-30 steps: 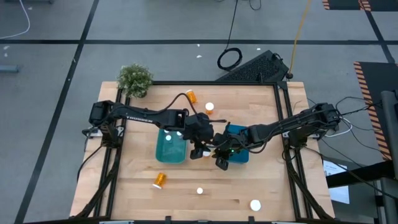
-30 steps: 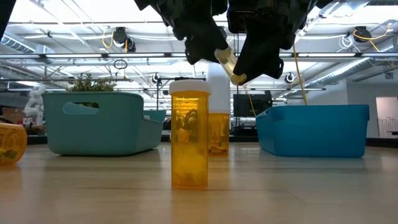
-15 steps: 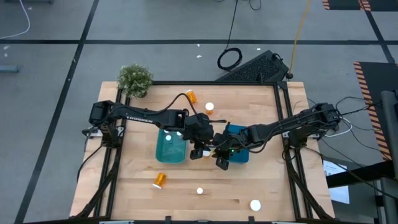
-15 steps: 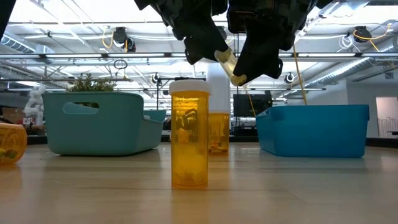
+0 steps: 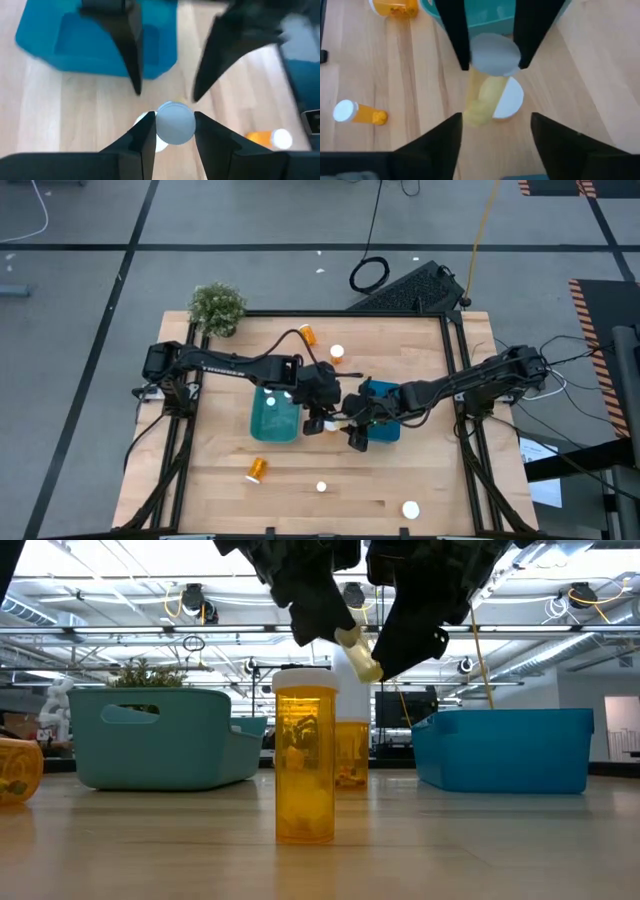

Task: Pick and place medicine bottles into bin by pill shape (circle, oval)
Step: Put the small yellow pill bottle into the green bin

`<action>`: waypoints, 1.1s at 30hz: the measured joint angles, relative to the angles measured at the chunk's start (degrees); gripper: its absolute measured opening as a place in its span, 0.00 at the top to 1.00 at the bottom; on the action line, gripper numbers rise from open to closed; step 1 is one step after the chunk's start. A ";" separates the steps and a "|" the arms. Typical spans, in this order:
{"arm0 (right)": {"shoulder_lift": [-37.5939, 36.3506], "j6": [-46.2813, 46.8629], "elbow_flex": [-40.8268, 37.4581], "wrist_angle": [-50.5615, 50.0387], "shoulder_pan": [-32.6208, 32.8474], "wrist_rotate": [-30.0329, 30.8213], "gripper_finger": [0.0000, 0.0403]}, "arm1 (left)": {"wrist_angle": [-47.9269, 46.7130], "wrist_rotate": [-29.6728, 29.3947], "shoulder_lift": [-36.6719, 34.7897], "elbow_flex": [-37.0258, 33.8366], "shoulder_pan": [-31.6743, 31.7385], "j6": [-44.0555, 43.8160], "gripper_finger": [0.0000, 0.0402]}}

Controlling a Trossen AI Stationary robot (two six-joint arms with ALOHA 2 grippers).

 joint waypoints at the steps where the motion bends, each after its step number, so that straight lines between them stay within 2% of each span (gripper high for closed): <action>1: -0.14 0.00 0.00 0.13 -0.02 0.00 0.40 | -0.77 -0.95 0.00 0.00 0.00 0.00 0.69; 5: -1.70 0.01 0.00 -1.71 0.08 0.00 0.32 | -5.68 -3.59 -1.03 0.00 -0.03 -0.21 0.69; 8: -3.29 0.02 0.00 -5.08 0.16 -0.04 0.29 | -9.84 -5.74 -2.80 0.00 -0.23 -1.03 0.70; 15: -8.36 -1.34 0.00 -10.58 0.64 0.20 0.31 | -17.53 -13.74 -8.25 -0.11 -2.59 -3.25 0.70; 23: -12.18 -7.13 0.00 -10.78 1.82 3.29 0.32 | -24.79 -21.34 -13.38 -0.18 -4.02 -7.22 0.70; 26: -12.87 -9.43 0.00 -10.21 1.89 3.31 0.33 | -24.62 -22.52 -14.03 -2.13 -4.36 -8.41 0.70; 33: -13.13 -10.12 0.00 -10.36 2.23 3.34 0.33 | -22.84 -25.11 -15.50 -11.50 -4.41 -13.93 0.70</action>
